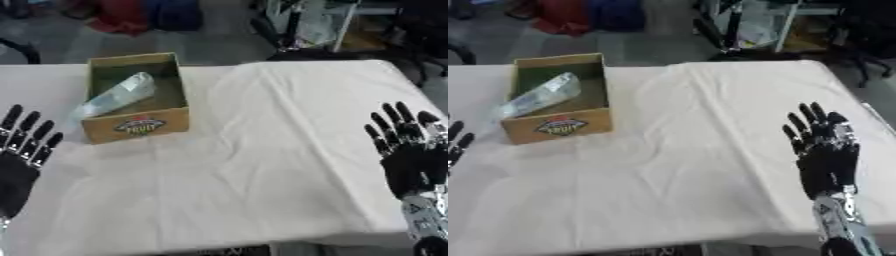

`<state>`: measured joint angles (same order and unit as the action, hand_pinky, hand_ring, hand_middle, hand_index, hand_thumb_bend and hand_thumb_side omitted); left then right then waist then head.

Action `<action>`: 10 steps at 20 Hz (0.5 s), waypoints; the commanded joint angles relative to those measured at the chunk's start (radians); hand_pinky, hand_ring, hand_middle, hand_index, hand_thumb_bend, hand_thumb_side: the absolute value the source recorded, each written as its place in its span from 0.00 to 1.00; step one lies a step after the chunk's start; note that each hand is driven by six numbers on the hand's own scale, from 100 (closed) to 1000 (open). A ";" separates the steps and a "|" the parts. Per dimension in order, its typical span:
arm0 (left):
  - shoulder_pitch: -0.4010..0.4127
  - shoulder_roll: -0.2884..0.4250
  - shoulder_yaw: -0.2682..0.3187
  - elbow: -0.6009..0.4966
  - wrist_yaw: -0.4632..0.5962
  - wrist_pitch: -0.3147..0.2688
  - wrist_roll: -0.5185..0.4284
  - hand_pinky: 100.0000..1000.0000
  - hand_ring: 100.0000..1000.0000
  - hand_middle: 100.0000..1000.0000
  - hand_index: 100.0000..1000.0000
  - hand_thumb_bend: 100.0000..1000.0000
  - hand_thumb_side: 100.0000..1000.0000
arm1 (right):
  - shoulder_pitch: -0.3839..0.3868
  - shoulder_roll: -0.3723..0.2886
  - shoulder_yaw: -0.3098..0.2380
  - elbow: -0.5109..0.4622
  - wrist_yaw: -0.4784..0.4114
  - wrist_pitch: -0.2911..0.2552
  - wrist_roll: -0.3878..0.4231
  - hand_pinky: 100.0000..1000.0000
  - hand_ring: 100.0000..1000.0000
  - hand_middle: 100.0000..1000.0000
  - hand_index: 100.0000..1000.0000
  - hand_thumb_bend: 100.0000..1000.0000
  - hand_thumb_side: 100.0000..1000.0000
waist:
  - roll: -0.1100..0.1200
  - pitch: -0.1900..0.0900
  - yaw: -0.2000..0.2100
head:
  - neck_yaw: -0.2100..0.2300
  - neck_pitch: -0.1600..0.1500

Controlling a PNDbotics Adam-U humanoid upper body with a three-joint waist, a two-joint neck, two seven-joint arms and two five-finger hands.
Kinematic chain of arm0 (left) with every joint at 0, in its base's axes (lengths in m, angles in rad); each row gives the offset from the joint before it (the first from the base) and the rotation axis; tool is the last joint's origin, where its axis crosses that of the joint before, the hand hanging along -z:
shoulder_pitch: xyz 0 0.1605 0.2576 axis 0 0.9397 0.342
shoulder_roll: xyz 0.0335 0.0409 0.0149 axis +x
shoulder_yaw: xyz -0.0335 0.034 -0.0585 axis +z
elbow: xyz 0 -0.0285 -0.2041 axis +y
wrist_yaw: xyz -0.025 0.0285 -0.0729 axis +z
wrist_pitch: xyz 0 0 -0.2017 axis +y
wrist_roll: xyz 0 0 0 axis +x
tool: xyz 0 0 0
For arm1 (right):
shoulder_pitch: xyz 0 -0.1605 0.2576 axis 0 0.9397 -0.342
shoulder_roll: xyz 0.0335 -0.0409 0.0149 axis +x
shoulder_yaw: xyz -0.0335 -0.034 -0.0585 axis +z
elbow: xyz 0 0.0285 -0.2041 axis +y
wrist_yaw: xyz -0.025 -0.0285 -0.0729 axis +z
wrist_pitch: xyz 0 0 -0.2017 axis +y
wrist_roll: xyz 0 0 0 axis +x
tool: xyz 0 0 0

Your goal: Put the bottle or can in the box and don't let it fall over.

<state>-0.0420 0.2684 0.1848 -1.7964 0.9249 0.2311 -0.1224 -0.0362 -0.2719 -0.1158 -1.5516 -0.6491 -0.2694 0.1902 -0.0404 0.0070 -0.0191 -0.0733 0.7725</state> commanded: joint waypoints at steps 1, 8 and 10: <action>0.003 0.083 0.063 -0.038 -0.051 0.016 0.045 0.73 0.72 0.70 0.91 0.31 1.00 | -0.005 -0.037 -0.025 0.004 0.052 -0.012 0.042 1.00 1.00 1.00 1.00 0.00 0.88 | -0.002 -0.010 -0.001 | -0.004 -0.002; 0.002 0.089 0.070 -0.054 -0.154 0.021 0.104 0.76 0.76 0.74 0.92 0.33 1.00 | -0.011 -0.015 -0.019 0.008 0.155 -0.017 0.044 1.00 1.00 1.00 1.00 0.00 0.87 | -0.002 -0.011 -0.003 | -0.003 -0.002; 0.001 0.086 0.066 -0.058 -0.184 0.024 0.095 0.77 0.78 0.76 0.92 0.33 1.00 | -0.012 -0.009 -0.017 0.003 0.185 -0.014 0.038 1.00 1.00 1.00 1.00 0.00 0.86 | -0.002 -0.012 -0.004 | -0.002 -0.002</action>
<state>-0.0324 0.3296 0.2492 -1.8323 0.7610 0.2527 -0.0255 -0.0352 -0.2709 -0.1288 -1.5330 -0.4850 -0.2840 0.2308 -0.0449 0.0071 -0.0213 -0.0732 0.7725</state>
